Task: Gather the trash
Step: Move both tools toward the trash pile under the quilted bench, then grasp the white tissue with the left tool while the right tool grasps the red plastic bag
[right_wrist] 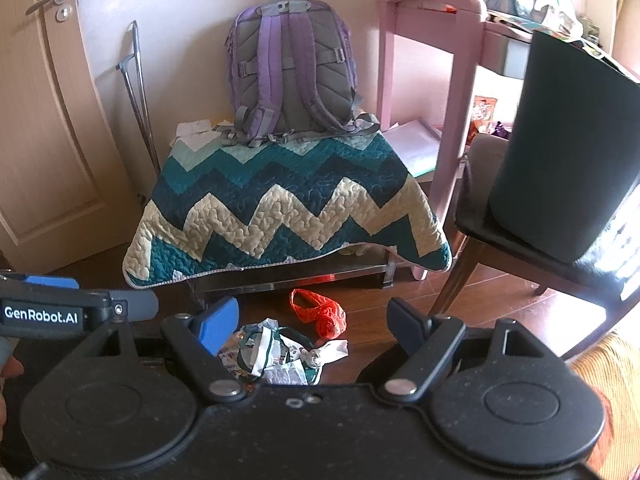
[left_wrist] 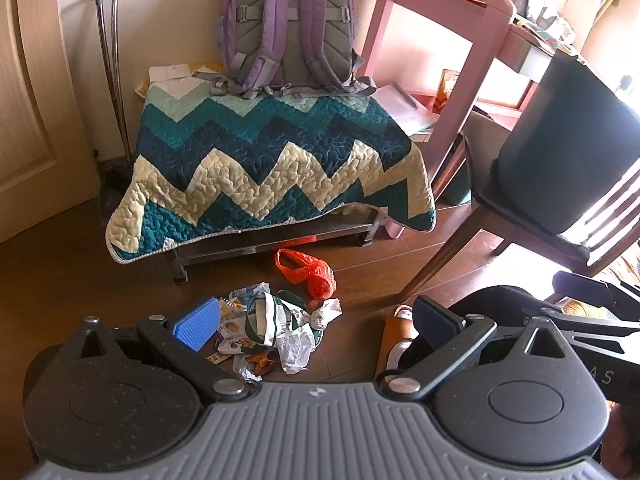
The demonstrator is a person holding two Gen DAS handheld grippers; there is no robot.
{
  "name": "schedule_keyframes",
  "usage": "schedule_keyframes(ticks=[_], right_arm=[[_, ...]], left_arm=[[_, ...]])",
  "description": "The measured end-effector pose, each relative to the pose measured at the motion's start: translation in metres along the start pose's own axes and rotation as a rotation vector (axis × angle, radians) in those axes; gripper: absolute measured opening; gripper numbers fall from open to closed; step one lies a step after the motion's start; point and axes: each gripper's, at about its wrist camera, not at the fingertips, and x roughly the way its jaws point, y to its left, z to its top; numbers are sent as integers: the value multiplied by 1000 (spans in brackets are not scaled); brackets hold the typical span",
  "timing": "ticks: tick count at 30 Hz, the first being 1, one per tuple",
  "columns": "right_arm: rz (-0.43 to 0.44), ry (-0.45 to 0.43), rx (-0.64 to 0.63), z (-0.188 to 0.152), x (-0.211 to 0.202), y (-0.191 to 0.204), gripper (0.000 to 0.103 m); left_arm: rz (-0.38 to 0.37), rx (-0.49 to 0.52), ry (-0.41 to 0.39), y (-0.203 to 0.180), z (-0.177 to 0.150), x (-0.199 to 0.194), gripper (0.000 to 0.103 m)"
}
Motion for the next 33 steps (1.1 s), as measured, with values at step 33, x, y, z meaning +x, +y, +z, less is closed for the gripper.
schedule_keyframes(ticks=[33], right_arm=[[99,339,-18,55,344,-36,81]], left_arm=[[-55,151,202,46,6,266,103]])
